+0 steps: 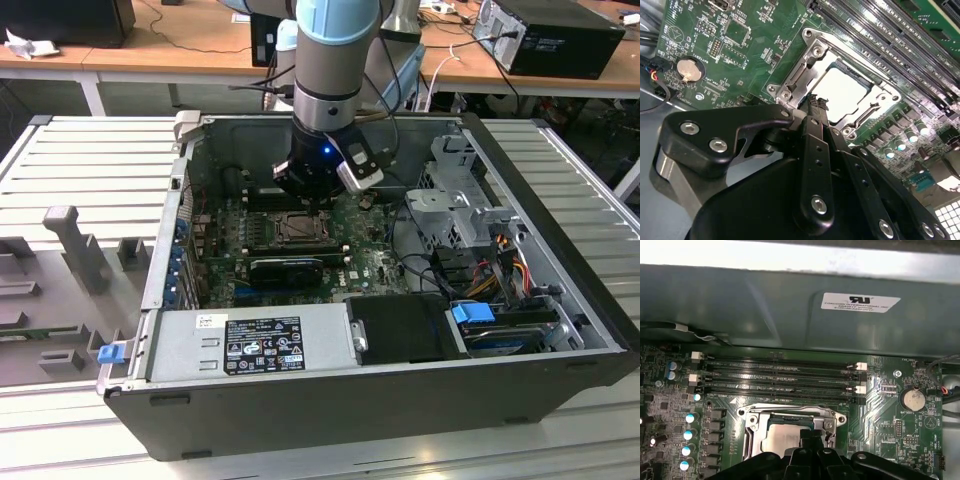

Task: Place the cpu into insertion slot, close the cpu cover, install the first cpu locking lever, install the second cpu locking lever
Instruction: 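Install the second cpu locking lever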

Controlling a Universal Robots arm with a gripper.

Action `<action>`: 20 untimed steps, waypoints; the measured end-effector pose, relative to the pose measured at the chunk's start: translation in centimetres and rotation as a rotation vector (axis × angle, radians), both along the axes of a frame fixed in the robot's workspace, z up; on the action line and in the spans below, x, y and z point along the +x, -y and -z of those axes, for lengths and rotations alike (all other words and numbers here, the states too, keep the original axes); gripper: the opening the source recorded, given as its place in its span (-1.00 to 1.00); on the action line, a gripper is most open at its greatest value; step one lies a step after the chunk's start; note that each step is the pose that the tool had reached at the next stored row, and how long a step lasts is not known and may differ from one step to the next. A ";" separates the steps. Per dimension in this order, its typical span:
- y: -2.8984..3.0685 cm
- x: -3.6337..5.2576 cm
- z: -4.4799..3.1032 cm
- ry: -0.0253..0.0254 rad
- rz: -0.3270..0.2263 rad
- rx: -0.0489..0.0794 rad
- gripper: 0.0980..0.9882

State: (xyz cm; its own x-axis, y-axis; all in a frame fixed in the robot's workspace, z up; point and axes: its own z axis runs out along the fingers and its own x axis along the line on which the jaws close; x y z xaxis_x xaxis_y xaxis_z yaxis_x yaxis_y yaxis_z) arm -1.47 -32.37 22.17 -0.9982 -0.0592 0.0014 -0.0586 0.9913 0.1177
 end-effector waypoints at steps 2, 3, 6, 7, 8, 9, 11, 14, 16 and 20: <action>0.07 0.00 -0.12 -0.0001 0.000 0.000 -0.98; 0.06 0.00 -0.30 0.0000 0.000 0.000 -0.98; 0.06 0.00 -1.07 0.0000 0.000 0.000 -0.98; 0.06 0.00 -1.44 0.0000 0.000 0.000 -0.98; 0.06 0.00 -1.73 -0.0001 0.000 -0.001 -0.98; 0.10 0.01 -1.75 0.0001 0.000 0.000 -0.98; 0.28 0.00 -1.75 -0.0001 0.000 0.000 -0.98; 0.73 0.00 -1.75 0.0000 0.000 0.000 -0.98; 0.97 0.00 -1.75 0.0000 0.000 0.000 -0.98; 1.45 0.00 -1.75 0.0000 0.000 0.000 -0.98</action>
